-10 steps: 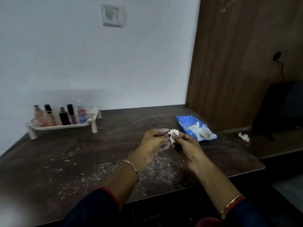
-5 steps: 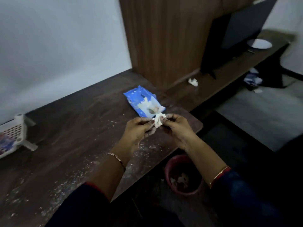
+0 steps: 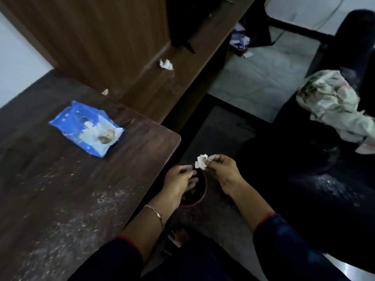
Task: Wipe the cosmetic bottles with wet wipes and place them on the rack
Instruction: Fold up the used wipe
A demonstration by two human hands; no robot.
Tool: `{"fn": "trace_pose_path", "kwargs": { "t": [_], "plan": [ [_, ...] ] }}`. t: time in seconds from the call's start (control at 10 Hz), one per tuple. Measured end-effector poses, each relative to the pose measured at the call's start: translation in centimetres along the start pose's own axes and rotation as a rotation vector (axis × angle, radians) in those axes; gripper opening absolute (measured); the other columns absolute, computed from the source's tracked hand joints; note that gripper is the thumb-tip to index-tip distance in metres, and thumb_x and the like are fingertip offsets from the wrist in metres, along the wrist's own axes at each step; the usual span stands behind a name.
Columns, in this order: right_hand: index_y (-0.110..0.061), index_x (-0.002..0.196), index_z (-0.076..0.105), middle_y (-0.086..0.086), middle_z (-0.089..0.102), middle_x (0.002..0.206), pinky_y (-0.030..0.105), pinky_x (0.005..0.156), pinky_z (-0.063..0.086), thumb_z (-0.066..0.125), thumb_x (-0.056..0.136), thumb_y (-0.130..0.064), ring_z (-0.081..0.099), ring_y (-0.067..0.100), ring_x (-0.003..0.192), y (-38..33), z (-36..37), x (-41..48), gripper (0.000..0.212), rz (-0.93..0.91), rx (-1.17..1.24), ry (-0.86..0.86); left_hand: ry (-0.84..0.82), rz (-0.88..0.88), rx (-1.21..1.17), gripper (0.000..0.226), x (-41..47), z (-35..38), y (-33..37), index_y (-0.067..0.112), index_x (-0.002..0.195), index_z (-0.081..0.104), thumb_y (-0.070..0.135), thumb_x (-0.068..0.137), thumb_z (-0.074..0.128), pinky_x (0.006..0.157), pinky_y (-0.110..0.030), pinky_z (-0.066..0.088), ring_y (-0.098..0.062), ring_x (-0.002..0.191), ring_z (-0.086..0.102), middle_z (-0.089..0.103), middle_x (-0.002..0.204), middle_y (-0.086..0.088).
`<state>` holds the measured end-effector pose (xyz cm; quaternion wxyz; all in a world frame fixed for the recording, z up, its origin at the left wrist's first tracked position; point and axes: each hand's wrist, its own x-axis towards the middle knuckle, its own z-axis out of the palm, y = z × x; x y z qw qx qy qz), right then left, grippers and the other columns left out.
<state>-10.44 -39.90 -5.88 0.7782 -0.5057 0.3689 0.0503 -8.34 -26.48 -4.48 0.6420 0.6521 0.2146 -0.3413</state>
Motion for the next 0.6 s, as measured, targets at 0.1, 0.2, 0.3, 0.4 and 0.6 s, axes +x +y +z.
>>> {"fn": "trace_pose_path", "kwargs": {
  "t": [0.1, 0.2, 0.3, 0.4, 0.6],
  "plan": [
    [-0.004, 0.083, 0.060, 0.011, 0.066, 0.078, 0.021, 0.058, 0.054, 0.070, 0.082, -0.008, 0.067, 0.016, 0.069, 3.4, -1.1, 2.8, 0.012, 0.058, -0.027, 0.119, 0.125, -0.064, -0.051, 0.023, 2.6, -0.1, -2.5, 0.006, 0.112, 0.057, 0.003, 0.097, 0.040, 0.079, -0.028, 0.051, -0.017, 0.083, 0.062, 0.059, 0.107, -0.010],
    [-0.001, 0.086, 0.061, 0.010, 0.064, 0.073, 0.023, 0.057, 0.054, 0.067, 0.084, -0.004, 0.064, 0.017, 0.065, 6.5, -1.3, 5.3, 0.007, 0.112, -0.084, 0.236, 0.228, -0.105, -0.082, 0.026, 4.9, -0.6, -4.5, 0.006, 0.114, 0.058, 0.003, 0.097, 0.039, 0.077, -0.027, 0.050, -0.021, 0.090, 0.061, 0.058, 0.112, -0.011],
    [-0.003, 0.085, 0.063, 0.010, 0.066, 0.075, 0.028, 0.066, 0.056, 0.061, 0.088, -0.002, 0.064, 0.017, 0.067, 8.7, -1.1, 7.2, 0.004, 0.170, -0.155, 0.274, 0.269, -0.115, -0.064, 0.032, 6.7, -1.2, -6.1, 0.006, 0.123, 0.055, 0.002, 0.096, 0.037, 0.082, -0.029, 0.051, -0.021, 0.098, 0.060, 0.058, 0.120, -0.012],
    [-0.005, 0.089, 0.066, 0.011, 0.065, 0.078, 0.027, 0.064, 0.054, 0.055, 0.091, -0.002, 0.061, 0.015, 0.064, 10.1, -1.2, 8.5, 0.012, 0.220, -0.179, 0.287, 0.275, -0.117, -0.058, 0.036, 7.8, -1.7, -7.2, 0.007, 0.127, 0.052, 0.002, 0.096, 0.035, 0.087, -0.031, 0.047, -0.020, 0.100, 0.059, 0.058, 0.120, -0.011],
    [-0.007, 0.089, 0.065, 0.007, 0.065, 0.084, 0.026, 0.065, 0.054, 0.051, 0.095, -0.008, 0.062, 0.017, 0.075, 8.6, -1.2, 6.6, 0.015, 0.185, -0.085, 0.341, 0.215, -0.079, -0.076, 0.032, 5.4, -1.9, -7.0, 0.005, 0.124, 0.053, 0.001, 0.096, 0.039, 0.078, -0.022, 0.047, -0.011, 0.081, 0.057, 0.058, 0.088, 0.004]
  ]
}}
